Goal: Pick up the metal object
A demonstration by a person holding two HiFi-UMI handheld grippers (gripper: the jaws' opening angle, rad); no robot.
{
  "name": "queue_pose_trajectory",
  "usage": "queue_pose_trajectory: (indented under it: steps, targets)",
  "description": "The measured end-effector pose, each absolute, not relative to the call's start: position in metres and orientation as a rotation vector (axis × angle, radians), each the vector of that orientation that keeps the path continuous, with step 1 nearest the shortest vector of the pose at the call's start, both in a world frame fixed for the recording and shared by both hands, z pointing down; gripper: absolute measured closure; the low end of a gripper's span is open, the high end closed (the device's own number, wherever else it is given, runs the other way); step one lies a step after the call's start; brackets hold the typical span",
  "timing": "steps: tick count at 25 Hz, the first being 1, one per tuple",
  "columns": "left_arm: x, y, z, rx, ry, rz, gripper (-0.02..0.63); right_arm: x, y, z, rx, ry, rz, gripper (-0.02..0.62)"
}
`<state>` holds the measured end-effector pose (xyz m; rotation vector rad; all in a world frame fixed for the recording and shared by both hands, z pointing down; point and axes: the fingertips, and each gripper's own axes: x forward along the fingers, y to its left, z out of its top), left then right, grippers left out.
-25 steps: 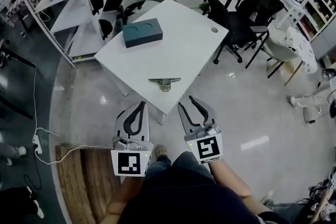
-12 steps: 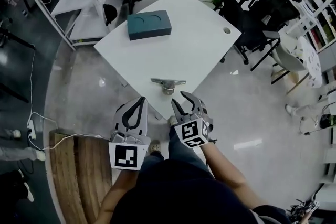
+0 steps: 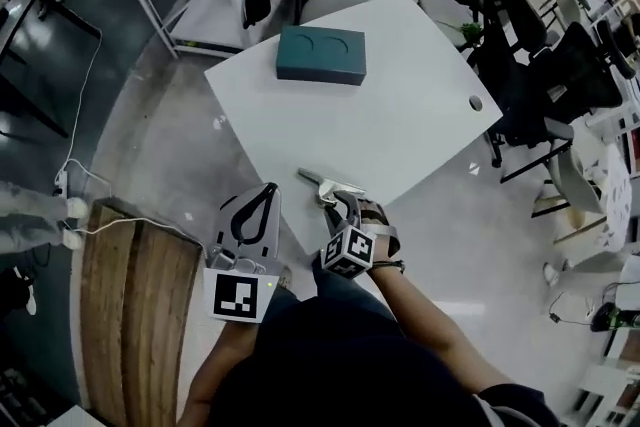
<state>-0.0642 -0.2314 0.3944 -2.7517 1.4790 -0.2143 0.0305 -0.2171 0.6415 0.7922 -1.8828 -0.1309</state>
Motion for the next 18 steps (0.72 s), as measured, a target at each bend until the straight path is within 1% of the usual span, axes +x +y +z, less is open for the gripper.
queue_pose_trajectory:
  steps: [10, 14, 18]
  targets:
    - [-0.058, -0.250, 0.405, -2.647, 1.772, -0.270, 0.584, 0.019, -0.236, 0.667, 0.585, -1.891, -0.248, 0.451]
    - [-0.045, -0.249, 0.412, -2.628, 1.814, -0.279, 0.584, 0.024, -0.236, 0.672, 0.531, -1.903, -0.262, 0.456]
    - [-0.036, -0.249, 0.411, -2.627, 1.818, -0.271, 0.584, 0.030, -0.240, 0.667, 0.511, -1.888, -0.281, 0.520]
